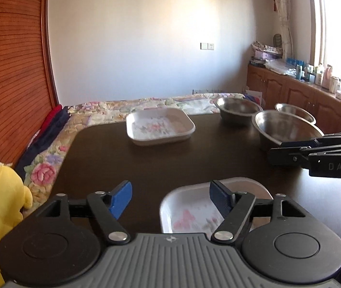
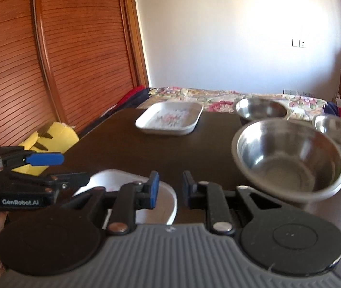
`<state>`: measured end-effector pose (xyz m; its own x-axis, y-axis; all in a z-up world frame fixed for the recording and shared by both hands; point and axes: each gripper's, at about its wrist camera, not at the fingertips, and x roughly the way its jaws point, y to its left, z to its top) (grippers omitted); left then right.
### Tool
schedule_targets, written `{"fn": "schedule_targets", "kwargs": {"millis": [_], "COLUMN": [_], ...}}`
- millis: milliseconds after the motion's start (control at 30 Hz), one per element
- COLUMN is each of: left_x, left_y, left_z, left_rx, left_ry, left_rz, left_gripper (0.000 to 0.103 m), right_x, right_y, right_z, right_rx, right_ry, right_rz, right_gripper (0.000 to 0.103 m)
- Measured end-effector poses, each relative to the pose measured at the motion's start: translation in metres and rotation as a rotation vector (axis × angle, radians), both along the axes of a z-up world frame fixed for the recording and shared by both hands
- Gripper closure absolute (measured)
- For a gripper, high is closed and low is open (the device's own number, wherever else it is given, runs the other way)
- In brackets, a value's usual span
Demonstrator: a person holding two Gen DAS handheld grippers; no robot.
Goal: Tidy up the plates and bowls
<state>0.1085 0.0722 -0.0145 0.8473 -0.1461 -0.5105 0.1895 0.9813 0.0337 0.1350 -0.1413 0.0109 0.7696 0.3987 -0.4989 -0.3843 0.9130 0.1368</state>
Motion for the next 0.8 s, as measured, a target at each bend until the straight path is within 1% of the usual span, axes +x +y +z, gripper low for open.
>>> {"fn": "schedule_targets", "kwargs": {"millis": [33, 133, 200, 400, 633, 800], "left_x": [0.005, 0.022, 0.033, 0.072, 0.116, 0.143], "left_y": [0.001, 0.007, 0.010, 0.018, 0.029, 0.037], "left_z": [0.003, 0.012, 0.018, 0.030, 0.029, 0.024], "left_rx": [-0.001, -0.005, -0.007, -0.004, -0.010, -0.012], "left_ry": [-0.003, -0.007, -0.012, -0.015, 0.006, 0.030], "left_rz": [0.003, 0.014, 0.017, 0.029, 0.038, 0.038], "left_gripper": [0.026, 0.024, 0.022, 0.022, 0.022, 0.022], "right_x": [0.005, 0.021, 0.032, 0.069, 0.111, 0.133], "right_y": [0.000, 0.001, 0.003, 0.010, 0.027, 0.036], "right_z": [0.004, 0.014, 0.021, 0.034, 0.034, 0.028], "right_rx": [0.001, 0.000, -0.002, -0.024, -0.058, -0.076], "right_ry": [-0.003, -0.010, -0.013, -0.020, 0.005, 0.033], "right_rz": [-0.001, -0.003, -0.001, 0.008, 0.025, 0.030], "right_gripper": [0.065, 0.065, 0.064, 0.064, 0.064, 0.064]}}
